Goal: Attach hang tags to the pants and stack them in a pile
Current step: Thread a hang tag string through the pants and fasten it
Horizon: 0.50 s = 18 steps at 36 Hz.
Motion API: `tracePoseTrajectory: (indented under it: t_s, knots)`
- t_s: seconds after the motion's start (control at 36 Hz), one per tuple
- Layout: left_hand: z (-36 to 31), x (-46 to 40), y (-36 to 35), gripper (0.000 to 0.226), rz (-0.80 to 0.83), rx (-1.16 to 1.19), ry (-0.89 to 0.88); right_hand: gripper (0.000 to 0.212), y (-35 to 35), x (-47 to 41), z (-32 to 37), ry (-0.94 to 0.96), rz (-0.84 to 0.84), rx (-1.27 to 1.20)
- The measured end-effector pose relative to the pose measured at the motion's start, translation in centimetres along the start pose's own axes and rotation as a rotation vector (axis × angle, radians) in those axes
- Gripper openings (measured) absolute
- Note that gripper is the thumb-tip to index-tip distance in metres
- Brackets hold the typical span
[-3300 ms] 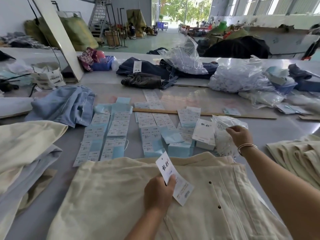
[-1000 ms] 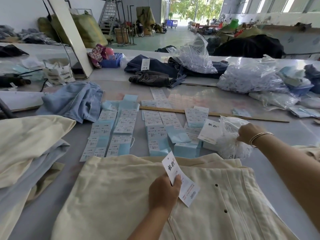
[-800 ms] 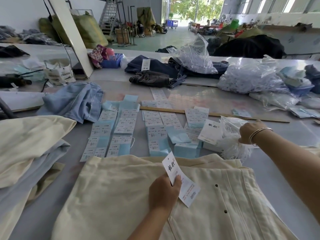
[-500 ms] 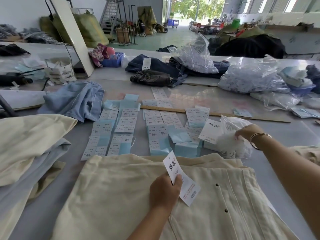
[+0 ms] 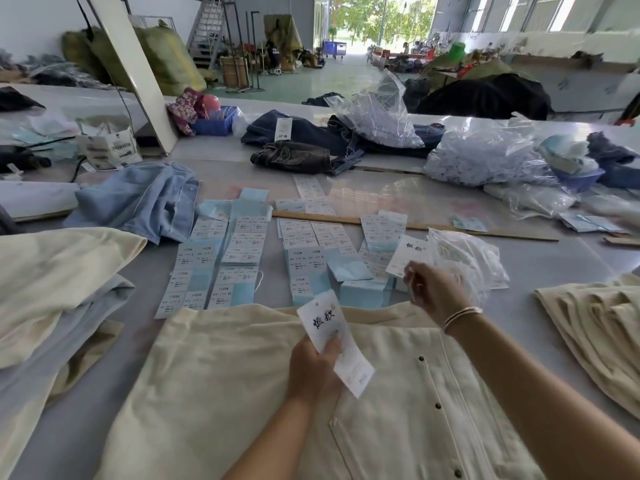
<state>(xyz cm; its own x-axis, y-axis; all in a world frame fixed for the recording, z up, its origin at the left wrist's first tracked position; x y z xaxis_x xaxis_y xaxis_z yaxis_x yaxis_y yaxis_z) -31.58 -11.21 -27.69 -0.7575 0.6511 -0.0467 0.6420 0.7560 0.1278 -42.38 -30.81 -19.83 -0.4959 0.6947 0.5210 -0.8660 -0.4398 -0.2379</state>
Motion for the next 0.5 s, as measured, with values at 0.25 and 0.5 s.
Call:
tracePoseTrajectory:
  t_s: [0.25, 0.5]
  knots:
    - [-0.2, 0.7, 3.1, 0.013, -0.005, 0.813, 0.378, 0.021, -2.4, 3.1, -8.7, 0.035, 0.107, 0.062]
    - [-2.5, 0.4, 3.3, 0.052, 0.299, 0.516, 0.325, 0.009, -3.0, 3.5, -10.8, 0.129, 0.104, 0.032]
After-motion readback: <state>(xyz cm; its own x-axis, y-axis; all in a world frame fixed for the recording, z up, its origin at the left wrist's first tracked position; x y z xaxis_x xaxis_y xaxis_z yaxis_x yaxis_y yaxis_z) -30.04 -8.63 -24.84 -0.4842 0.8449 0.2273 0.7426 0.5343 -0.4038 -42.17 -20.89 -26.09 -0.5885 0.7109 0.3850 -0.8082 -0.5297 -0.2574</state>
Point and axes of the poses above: each hand's wrist, its own x-axis away from the middle knuckle, its own y-axis out of the back of the hand, z = x × y, the point moved 4 cm from there along -x, towards the middle knuckle, and after that the axes turned 13 degrees about -y, right-handed, at the moved point
